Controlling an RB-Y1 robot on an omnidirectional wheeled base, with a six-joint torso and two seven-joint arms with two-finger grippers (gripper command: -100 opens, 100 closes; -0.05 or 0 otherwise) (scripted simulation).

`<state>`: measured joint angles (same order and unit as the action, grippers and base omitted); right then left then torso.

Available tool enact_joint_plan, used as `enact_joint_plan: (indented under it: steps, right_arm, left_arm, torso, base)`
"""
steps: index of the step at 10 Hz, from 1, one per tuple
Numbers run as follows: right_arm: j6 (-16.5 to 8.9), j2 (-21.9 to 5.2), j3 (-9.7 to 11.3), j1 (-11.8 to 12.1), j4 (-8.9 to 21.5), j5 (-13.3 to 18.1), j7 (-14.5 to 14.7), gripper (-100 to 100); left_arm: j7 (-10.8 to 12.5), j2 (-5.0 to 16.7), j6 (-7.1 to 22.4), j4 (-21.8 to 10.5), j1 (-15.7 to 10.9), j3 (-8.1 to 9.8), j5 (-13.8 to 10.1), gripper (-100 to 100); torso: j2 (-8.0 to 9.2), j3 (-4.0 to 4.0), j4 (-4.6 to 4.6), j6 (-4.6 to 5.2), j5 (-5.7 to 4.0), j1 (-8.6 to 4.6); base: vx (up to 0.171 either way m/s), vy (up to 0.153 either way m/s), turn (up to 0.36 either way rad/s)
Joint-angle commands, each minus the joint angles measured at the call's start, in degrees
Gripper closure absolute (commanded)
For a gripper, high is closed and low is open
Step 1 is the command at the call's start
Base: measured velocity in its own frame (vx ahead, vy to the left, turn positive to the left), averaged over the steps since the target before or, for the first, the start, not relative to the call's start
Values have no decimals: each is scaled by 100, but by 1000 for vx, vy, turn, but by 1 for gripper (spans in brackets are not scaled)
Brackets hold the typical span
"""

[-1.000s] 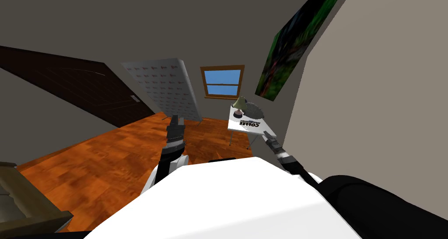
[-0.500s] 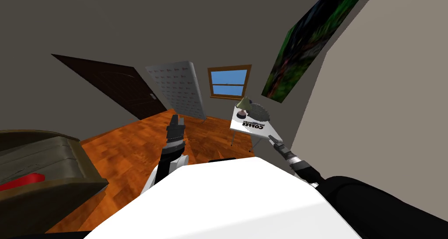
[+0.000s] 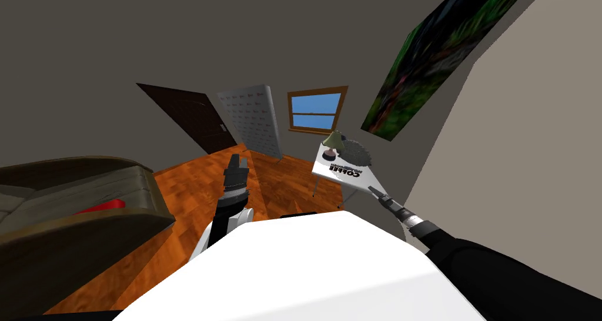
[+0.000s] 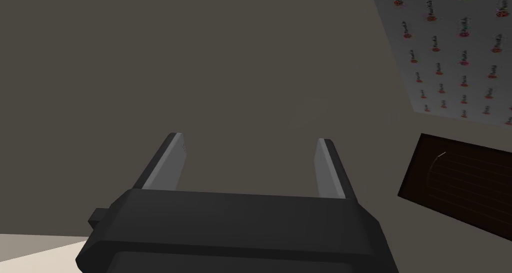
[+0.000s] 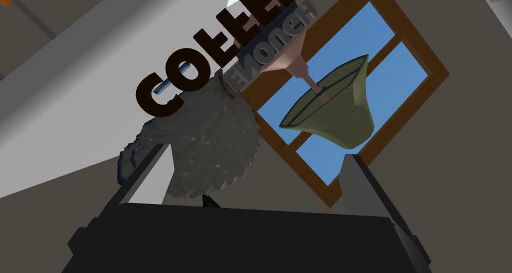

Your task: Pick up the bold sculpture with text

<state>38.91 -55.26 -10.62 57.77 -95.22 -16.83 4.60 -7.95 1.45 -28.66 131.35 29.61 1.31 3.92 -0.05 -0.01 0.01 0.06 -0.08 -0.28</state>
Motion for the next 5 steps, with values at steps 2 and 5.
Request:
enact_joint_plan:
  steps: [2,5]
  right_arm:
    - [68,-409,-96,273,270,-14,85,-100]
    - [123,-905,-165,502,518,-7,165,-100]
  left_arm:
    - [0,0,0,0,0,0,0,0]
    - [0,0,0,0,-1,0,0,0]
  torso:
    - [-5,-3,-1,1,1,9]
    - [-6,-4,-2,-6,1,-1]
  base:
    - [-13,-20,119]
    - [-21,-44,204]
